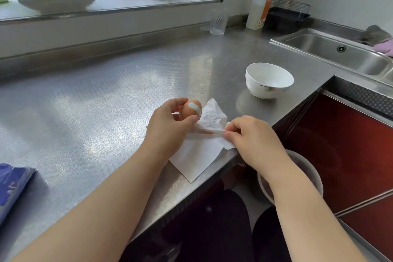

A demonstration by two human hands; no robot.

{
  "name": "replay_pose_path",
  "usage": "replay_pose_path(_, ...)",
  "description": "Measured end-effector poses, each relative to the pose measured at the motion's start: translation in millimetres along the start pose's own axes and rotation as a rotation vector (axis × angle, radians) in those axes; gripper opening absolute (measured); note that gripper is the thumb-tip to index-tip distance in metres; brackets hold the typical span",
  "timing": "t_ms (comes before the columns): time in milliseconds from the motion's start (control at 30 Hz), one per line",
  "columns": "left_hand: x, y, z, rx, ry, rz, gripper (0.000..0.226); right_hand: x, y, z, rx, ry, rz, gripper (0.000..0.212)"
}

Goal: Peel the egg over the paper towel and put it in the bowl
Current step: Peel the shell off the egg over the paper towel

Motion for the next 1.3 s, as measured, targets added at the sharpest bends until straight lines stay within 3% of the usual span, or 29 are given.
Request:
replay_pose_path(133, -0.3, 0.5, 0.1, 0.0, 0.016, -0.008, 0.044, 1.3, 0.4, 2.5, 0.053, 0.076, -0.069, 0.024)
replay_pose_path(200, -0.3, 1.5, 1.2, -0.009, 0.021, -0.019, 0.044, 6.3, -2.8, -2.6, 0.065, 0.065, -0.02, 0.028)
replay_pose_path(333, -2.0, 4.4, 5.8, -0.068, 0.006, -0.045, 0.046, 17.5, -14.1, -24.5, 0.011, -0.279, 0.219, 0.024)
replay_pose_path(600, 1.1, 5.4, 10.2, -0.198, -0.055, -0.033, 0.047, -4.5, -24.6, -34.9, -0.059, -0.516, 0.205, 0.009)
replay_pose_path(733, 1.2, 5.8, 11.8, -0.245, -0.101, -0.019, 0.046, -4.0, -25.9, -32.0, -0.023, -0.491, 0.23, 0.005)
replay_pose_path(1000, -0.1, 7.9, 13.5, -0.281, -0.145, 0.004, 0.045, -3.4, -18.0, -43.7, 0.312, -0.165, 0.445, 0.014)
replay_pose_path(1167, 0.9, 7.7, 15.0, -0.273, -0.144, 0.02, 0.044, -2.7, -13.4, -47.1, 0.333, -0.186, 0.572, 0.021)
replay_pose_path(1300, 0.3, 5.7, 12.8, -0.249, -0.142, 0.004, 0.044, -8.3, -15.5, -45.3, 0.247, -0.278, 0.549, 0.025)
Point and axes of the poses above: each hand's wrist, its own y-axis away from the middle knuckle, its own x-axis out of the back of the hand, z = x × y, the point moved 6 cm from there along -y, towards the middle knuckle, and after that the axes turned 14 degrees about z, right-handed, at the moved point
